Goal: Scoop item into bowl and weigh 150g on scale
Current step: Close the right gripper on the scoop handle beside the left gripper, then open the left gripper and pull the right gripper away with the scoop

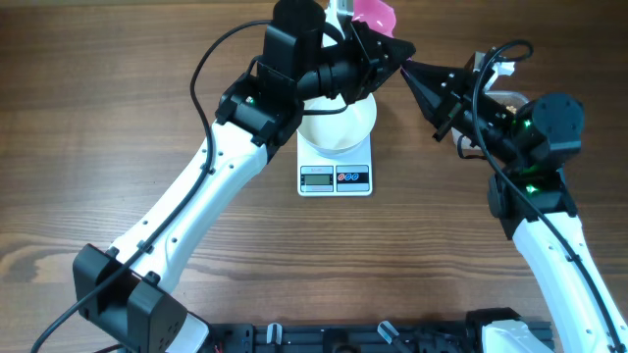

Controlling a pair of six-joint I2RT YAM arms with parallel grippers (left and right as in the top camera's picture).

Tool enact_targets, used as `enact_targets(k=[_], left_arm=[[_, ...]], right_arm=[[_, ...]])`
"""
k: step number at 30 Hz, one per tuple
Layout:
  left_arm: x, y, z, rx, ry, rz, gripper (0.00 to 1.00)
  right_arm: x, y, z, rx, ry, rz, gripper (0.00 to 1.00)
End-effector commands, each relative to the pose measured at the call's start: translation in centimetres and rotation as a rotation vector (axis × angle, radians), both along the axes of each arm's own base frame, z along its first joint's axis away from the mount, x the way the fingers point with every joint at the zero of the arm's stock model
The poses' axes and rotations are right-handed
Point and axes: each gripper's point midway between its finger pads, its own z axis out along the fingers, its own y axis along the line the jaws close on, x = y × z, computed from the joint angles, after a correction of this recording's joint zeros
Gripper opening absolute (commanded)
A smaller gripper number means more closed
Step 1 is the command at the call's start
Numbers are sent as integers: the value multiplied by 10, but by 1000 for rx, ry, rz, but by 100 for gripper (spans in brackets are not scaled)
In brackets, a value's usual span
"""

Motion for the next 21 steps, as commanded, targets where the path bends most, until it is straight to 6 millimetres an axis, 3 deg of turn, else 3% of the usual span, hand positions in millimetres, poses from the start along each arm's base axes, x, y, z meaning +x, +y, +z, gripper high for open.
enact_targets(k=[1,4,8,17,21], left_arm=[[-1,-2,5,-2,-23,-16,23],[-1,-1,5,2,-33,-16,41],[0,-1,4,39,-119,-32,48],[18,26,-21,160,-115,41,46],[27,43,-29,191,-96,65,45]], right_arm=[[0,1,9,-3,-25,15,4],[1,-1,9,-39,-69,-1,4],[3,-2,9,-77,-116,-20,5],[7,-9,1,-279,-306,-52,5],[7,-16,-8,-314,-299,-39,5]])
